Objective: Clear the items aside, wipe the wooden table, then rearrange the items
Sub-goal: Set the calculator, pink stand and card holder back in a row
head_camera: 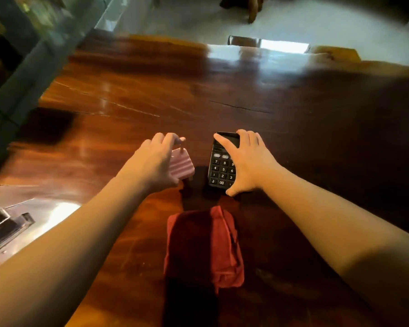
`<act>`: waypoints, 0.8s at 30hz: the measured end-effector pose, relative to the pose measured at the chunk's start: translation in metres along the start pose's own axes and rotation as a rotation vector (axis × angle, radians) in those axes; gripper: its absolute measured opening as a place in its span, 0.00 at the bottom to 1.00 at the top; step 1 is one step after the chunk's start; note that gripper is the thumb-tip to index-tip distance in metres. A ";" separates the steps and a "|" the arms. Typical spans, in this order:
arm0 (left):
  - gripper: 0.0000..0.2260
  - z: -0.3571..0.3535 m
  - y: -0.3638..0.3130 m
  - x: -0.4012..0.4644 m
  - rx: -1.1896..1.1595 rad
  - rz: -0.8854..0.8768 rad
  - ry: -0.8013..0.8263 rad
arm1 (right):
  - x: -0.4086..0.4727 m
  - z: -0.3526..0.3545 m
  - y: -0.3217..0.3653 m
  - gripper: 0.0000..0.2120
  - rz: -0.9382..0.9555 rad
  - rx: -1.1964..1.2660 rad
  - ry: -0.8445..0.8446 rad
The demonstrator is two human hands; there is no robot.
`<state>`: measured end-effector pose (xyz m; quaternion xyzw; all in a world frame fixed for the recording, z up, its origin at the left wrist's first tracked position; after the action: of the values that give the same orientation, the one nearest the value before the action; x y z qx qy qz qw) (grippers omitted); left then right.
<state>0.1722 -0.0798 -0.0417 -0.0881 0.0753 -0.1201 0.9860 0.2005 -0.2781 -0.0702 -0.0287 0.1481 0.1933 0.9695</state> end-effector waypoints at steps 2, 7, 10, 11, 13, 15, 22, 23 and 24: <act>0.43 -0.006 -0.027 0.014 0.014 -0.051 0.010 | -0.013 -0.004 -0.026 0.73 -0.034 -0.003 -0.005; 0.43 -0.027 -0.088 0.042 0.039 -0.173 0.054 | -0.040 -0.020 -0.075 0.72 -0.087 0.027 0.011; 0.43 -0.039 -0.112 0.050 0.051 -0.224 0.081 | -0.048 -0.030 -0.091 0.72 -0.085 0.036 0.029; 0.43 -0.041 -0.118 0.053 0.056 -0.236 0.087 | -0.050 -0.032 -0.095 0.72 -0.083 0.039 0.036; 0.42 -0.045 -0.129 0.056 0.057 -0.257 0.090 | -0.053 -0.037 -0.102 0.72 -0.082 0.044 0.049; 0.42 -0.046 -0.138 0.058 0.051 -0.281 0.082 | -0.055 -0.043 -0.107 0.72 -0.080 0.045 0.061; 0.48 -0.049 -0.139 0.056 0.043 -0.295 0.063 | -0.054 -0.058 -0.113 0.74 -0.096 0.072 0.107; 0.50 -0.050 -0.138 0.055 0.038 -0.296 0.063 | -0.053 -0.059 -0.113 0.75 -0.103 0.078 0.119; 0.52 -0.050 -0.137 0.054 0.032 -0.296 0.065 | -0.051 -0.060 -0.113 0.76 -0.110 0.082 0.133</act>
<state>0.1848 -0.2317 -0.0712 -0.0786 0.0916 -0.2683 0.9557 0.1816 -0.4077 -0.1124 -0.0097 0.2182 0.1310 0.9670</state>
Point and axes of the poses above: each hand's wrist, its own x-axis towards the middle knuckle, its own z-axis out of the back of the hand, y = z × x, the point moved 9 cm from there along x, towards the middle knuckle, and after that the axes turned 10 degrees about x, right-handed, at the moved point
